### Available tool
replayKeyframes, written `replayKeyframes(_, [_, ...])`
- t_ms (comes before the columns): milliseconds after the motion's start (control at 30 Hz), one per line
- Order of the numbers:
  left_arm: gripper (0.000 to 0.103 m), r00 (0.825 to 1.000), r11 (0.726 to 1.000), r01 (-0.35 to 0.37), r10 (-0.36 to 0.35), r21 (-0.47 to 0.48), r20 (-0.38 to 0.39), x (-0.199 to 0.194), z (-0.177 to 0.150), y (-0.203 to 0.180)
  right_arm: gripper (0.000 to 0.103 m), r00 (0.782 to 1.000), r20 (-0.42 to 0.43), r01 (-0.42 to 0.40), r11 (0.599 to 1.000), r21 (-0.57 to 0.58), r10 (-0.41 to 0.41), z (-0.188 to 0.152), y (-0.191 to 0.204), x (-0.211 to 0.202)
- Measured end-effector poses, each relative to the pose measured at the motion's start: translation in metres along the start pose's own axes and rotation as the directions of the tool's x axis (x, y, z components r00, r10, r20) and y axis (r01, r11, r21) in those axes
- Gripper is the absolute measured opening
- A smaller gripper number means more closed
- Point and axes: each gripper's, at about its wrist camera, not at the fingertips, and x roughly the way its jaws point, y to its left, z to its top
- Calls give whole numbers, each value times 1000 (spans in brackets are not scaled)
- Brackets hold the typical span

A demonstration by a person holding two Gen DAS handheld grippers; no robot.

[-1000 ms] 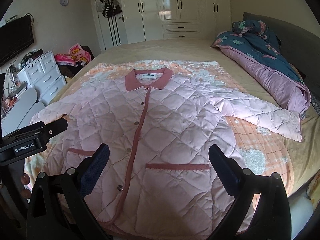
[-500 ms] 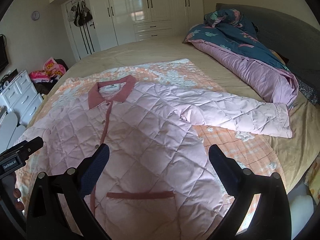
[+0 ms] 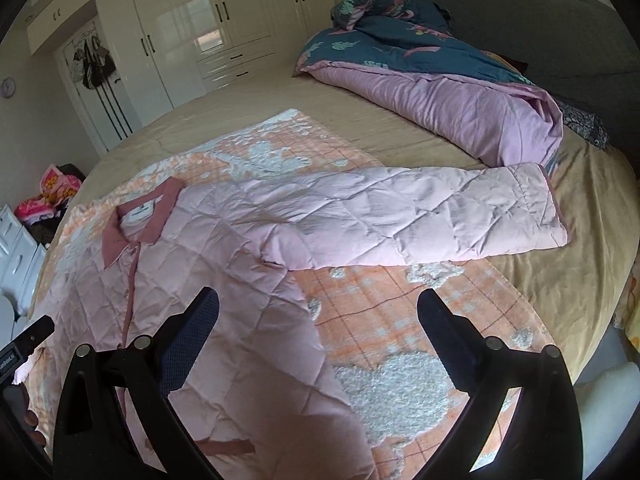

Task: Fold large clothes
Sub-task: 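Move the right tool to the jacket sleeve cuff and grasp it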

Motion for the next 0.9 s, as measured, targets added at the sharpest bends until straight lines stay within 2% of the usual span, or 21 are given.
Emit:
replayKeyframes(133, [94,1000,1000,16,-16,-4,-10,19,8,-10,99,999,-9,47,998,49,-47,5,-25,17])
replayKeyframes(500, [94,998,1000,-6,6,2,-64,72,19,-30,99,986,-40,165,973,163,-161,19,-91,59])
replayKeyframes(767, [94,995,999,-18,21,28,-96,101,21,-46,99,979,-90,203,938,280,-184,27,-142,92])
replayKeyframes(900, [94,995,999,-18,21,32,-98,111,25,-50,99,975,-119,219,907,360,-188,29,-166,109])
